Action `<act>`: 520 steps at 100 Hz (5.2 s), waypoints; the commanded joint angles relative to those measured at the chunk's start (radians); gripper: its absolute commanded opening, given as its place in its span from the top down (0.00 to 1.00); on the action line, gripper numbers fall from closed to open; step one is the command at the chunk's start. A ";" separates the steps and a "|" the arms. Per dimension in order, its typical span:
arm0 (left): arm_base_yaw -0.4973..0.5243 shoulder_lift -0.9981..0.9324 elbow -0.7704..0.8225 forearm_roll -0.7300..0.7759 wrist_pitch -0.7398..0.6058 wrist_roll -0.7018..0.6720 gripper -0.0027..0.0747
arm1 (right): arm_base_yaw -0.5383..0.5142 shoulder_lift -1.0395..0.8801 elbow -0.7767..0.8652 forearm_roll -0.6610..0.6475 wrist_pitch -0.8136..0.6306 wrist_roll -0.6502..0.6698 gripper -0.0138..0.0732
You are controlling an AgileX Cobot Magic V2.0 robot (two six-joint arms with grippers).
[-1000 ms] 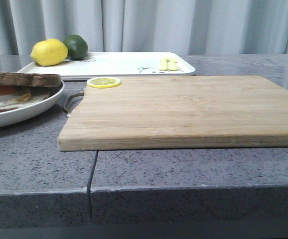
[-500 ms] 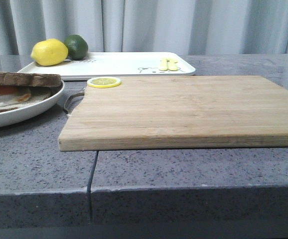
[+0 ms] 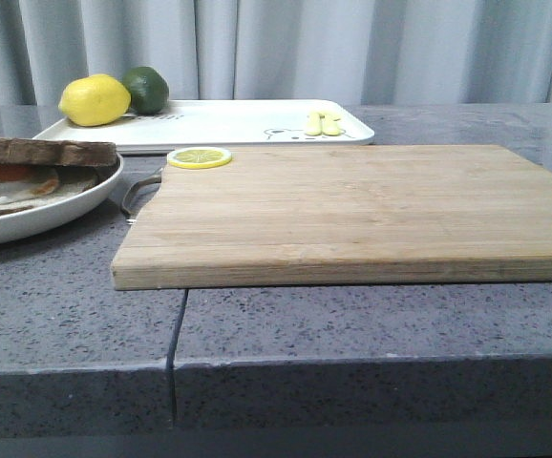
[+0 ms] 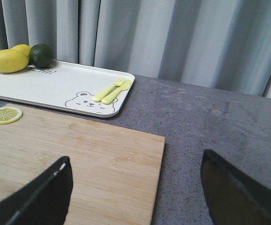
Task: Place bread and move sandwich to tray
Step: 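Move the left gripper to the plate rim and grasp the plate edge, then lift the sandwich plate with the left gripper and carry it toward the tray, then lower the plate onto the white tray with the left gripper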
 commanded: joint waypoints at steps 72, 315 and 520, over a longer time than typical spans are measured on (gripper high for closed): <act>0.002 0.054 -0.028 0.000 -0.080 -0.011 0.30 | -0.007 0.006 -0.025 -0.004 -0.080 0.000 0.19; 0.002 -0.040 -0.072 -0.319 -0.124 -0.003 0.99 | -0.007 0.006 -0.025 -0.004 -0.080 0.000 0.19; -0.067 0.895 -1.198 -0.753 0.170 0.207 0.99 | -0.007 0.006 -0.025 0.015 -0.080 0.000 0.19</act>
